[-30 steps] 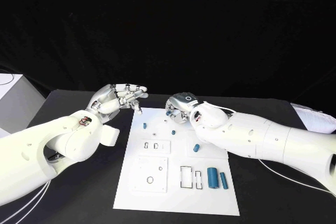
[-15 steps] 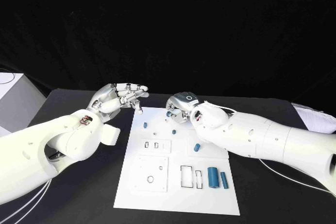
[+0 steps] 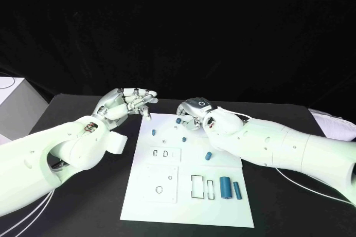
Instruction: Assemble the parts on the task board
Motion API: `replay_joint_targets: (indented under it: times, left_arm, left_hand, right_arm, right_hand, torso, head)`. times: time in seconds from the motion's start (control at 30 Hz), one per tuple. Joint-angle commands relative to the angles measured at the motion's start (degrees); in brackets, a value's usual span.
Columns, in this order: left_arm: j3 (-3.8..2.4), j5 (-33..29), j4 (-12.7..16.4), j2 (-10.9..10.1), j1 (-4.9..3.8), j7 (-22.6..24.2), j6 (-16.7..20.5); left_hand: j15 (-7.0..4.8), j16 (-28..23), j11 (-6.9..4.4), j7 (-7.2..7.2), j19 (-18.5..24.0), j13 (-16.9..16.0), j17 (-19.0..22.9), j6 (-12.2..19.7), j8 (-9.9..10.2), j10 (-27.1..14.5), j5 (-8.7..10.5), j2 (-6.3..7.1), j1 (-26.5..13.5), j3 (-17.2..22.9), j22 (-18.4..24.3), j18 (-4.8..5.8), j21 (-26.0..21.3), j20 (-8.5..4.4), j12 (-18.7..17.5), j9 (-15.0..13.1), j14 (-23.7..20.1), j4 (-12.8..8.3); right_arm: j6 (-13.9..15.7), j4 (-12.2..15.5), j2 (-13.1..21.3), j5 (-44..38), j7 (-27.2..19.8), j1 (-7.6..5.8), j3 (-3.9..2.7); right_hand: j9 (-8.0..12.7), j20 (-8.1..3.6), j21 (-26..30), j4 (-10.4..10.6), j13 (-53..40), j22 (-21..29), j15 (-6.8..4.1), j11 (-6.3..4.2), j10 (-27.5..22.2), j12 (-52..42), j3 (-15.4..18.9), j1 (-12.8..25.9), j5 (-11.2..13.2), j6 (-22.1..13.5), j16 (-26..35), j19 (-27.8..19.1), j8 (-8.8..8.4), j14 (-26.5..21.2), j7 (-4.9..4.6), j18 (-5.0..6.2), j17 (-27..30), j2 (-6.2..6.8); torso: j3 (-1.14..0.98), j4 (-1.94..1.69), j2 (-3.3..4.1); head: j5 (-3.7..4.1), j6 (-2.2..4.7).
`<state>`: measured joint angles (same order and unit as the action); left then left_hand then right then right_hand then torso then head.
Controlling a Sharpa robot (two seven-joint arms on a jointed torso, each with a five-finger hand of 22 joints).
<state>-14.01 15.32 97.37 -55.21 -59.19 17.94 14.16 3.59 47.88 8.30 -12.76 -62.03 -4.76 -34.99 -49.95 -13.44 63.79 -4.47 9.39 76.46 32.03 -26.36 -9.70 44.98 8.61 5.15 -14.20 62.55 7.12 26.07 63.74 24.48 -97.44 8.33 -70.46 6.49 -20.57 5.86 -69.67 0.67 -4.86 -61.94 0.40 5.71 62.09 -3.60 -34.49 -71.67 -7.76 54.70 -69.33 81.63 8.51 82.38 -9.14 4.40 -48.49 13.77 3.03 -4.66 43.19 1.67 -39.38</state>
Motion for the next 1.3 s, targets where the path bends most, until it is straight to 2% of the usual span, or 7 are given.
replay_joint_targets:
  times: [0.03,0.3,0.47,0.53,0.63,0.83,1.3]
  left_arm:
    - [-0.06,0.2,0.0,0.1,-0.04,0.2,-1.3]
    - [-0.06,0.2,-0.8,-0.2,-0.04,0.4,-1.4]
    - [-0.05,0.2,-1.2,-0.4,-0.03,0.5,-1.5]
    - [-0.05,0.2,-1.4,-0.4,-0.02,0.5,-1.5]
    - [-0.05,0.2,-1.5,-0.4,-0.02,0.5,-1.6]
    - [-0.04,0.2,-1.7,-0.3,0.0,0.5,-1.7]
    - [-0.04,0.2,-1.9,-0.2,0.02,0.4,-2.0]
  left_hand:
    - [-0.02,0.4,-0.01,0.17,0.4,-0.1,0.1,0.4,0.0,-0.3,0.23,0.31,0.0,0.3,-0.1,-0.72,0.2,-0.11,-0.3,-0.1,-0.3,0.1]
    - [0.0,0.4,0.0,0.17,0.5,-0.1,0.1,0.4,0.0,-0.3,0.24,0.28,-0.1,0.3,-0.1,-0.72,0.3,-0.08,-0.3,-0.1,-0.3,0.1]
    - [0.0,0.4,0.0,0.17,0.5,-0.1,0.1,0.4,0.0,-0.3,0.24,0.28,-0.1,0.3,-0.1,-0.72,0.3,-0.08,-0.3,-0.1,-0.3,0.1]
    - [0.0,0.4,0.0,0.17,0.5,-0.1,0.1,0.4,0.0,-0.3,0.24,0.28,-0.1,0.3,-0.1,-0.72,0.3,-0.08,-0.3,-0.1,-0.3,0.1]
    - [0.0,0.4,0.0,0.17,0.5,-0.1,0.1,0.4,0.0,-0.3,0.24,0.28,-0.1,0.3,-0.1,-0.72,0.3,-0.08,-0.3,-0.1,-0.3,0.1]
    - [0.0,0.4,-0.01,0.19,0.5,-0.1,0.1,0.4,0.0,-0.3,0.24,0.25,0.0,0.3,-0.2,-0.73,0.4,-0.06,-0.3,-0.1,-0.3,0.1]
    - [0.0,0.4,-0.01,0.19,0.5,-0.1,0.1,0.4,0.0,-0.3,0.24,0.25,0.0,0.3,-0.2,-0.73,0.4,-0.06,-0.3,-0.1,-0.3,0.1]
  right_arm:
    - [0.9,1.4,1.1,0.4,-0.9,0.02,0.01]
    - [5.8,10.0,8.7,9.8,-4.1,-0.1,-0.44]
    - [5.4,14.0,13.8,21.3,-4.9,-0.67,-1.06]
    - [3.2,14.6,15.4,23.8,-4.7,-0.97,-1.19]
    - [-1.5,14.6,17.0,25.6,-4.6,-1.19,-1.29]
    - [-8.3,12.7,18.4,26.0,-3.6,-1.36,-1.38]
    - [-9.4,9.7,17.2,22.0,0.2,-1.17,-1.38]
  right_hand:
    - [0.1,0.1,0.6,0.1,0.1,0.4,0.04,0.02,-0.7,0.1,0.7,-0.3,0.2,-0.4,0.4,-0.5,-0.35,-0.5,0.04,1.17,0.3,0.31]
    - [0.0,-0.15,1.0,0.5,-1.1,0.5,-0.3,-0.45,3.9,-1.8,1.4,-0.9,-0.9,-0.2,-1.8,-0.2,-0.69,0.6,0.04,1.19,-3.0,-0.07]
    - [-0.3,-1.96,-1.0,-0.7,-9.4,-2.1,-2.31,-3.03,14.3,-13.5,3.9,-2.1,-2.3,0.6,-6.8,1.2,-0.56,2.5,1.21,0.74,-11.1,1.38]
    - [-0.3,-1.55,-2.7,0.3,-56.0,-4.7,-2.32,-2.11,12.7,-60.2,8.9,-1.5,-5.0,-0.9,-11.0,2.1,-0.86,3.6,0.82,0.1,-18.3,0.05]
    - [-0.5,-1.31,-6.8,1.7,-72.8,-10.2,-1.13,-1.8,17.8,-76.0,10.4,-1.1,-5.3,-2.2,-14.4,3.6,-0.36,4.7,0.29,-0.74,-25.2,-0.56]
    - [-0.5,-0.44,-13.2,3.6,-79.7,-18.5,-0.35,-1.02,22.4,-81.9,12.7,-0.8,-5.6,-3.9,-18.5,5.6,-0.14,6.3,-0.43,-2.35,-35.0,-1.03]
    - [-0.6,0.08,-15.6,5.1,-81.8,-21.6,0.03,-0.69,24.3,-83.7,15.3,-1.2,-5.2,-4.5,-19.6,6.3,0.25,6.9,-0.71,-2.95,-38.2,-1.21]
  torso:
    - [0.01,-0.07,0.01]
    - [-0.24,0.61,-0.3]
    - [-0.47,1.21,-0.68]
    - [-0.54,1.35,-0.79]
    - [-0.64,1.48,-0.87]
    - [-0.83,1.53,-0.81]
    - [-0.54,1.3,-0.72]
  head:
    - [0.13,0.04]
    - [-0.14,0.55]
    - [-0.13,0.82]
    - [0.04,0.91]
    - [0.12,0.9]
    - [0.15,0.81]
    - [0.37,0.19]
